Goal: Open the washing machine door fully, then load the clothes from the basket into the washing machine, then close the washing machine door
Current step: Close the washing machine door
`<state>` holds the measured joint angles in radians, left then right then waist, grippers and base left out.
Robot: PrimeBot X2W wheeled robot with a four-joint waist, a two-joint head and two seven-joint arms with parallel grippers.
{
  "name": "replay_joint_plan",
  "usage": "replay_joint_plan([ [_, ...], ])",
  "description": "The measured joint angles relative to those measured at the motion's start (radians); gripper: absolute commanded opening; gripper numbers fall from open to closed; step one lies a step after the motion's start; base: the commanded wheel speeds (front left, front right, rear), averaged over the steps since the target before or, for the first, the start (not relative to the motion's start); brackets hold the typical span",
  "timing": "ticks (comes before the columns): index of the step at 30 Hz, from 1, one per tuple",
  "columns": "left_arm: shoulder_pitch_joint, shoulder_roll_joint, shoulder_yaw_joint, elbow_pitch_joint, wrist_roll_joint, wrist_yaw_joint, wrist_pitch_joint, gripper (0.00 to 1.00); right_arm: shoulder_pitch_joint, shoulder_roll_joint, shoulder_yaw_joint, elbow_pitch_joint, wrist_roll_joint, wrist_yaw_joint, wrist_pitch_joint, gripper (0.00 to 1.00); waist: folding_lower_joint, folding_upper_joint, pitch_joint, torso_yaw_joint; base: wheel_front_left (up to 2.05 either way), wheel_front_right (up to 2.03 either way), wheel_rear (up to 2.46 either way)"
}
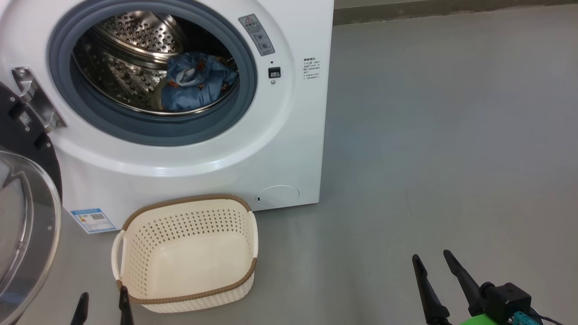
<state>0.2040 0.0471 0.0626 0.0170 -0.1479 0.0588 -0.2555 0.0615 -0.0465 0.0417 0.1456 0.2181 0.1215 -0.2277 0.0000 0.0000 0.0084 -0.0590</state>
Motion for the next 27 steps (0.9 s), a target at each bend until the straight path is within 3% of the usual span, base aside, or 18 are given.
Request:
replay_joint_plan([
  [27,-0.001,0.0,-0.017,0.002,0.0,0.007,0.0,1.0,0.0,0.0,0.0,0.0,0.0,0.0,-0.003,1.0,0.0,0.0,-0.005,0.008,0.0,0.0,0.0],
])
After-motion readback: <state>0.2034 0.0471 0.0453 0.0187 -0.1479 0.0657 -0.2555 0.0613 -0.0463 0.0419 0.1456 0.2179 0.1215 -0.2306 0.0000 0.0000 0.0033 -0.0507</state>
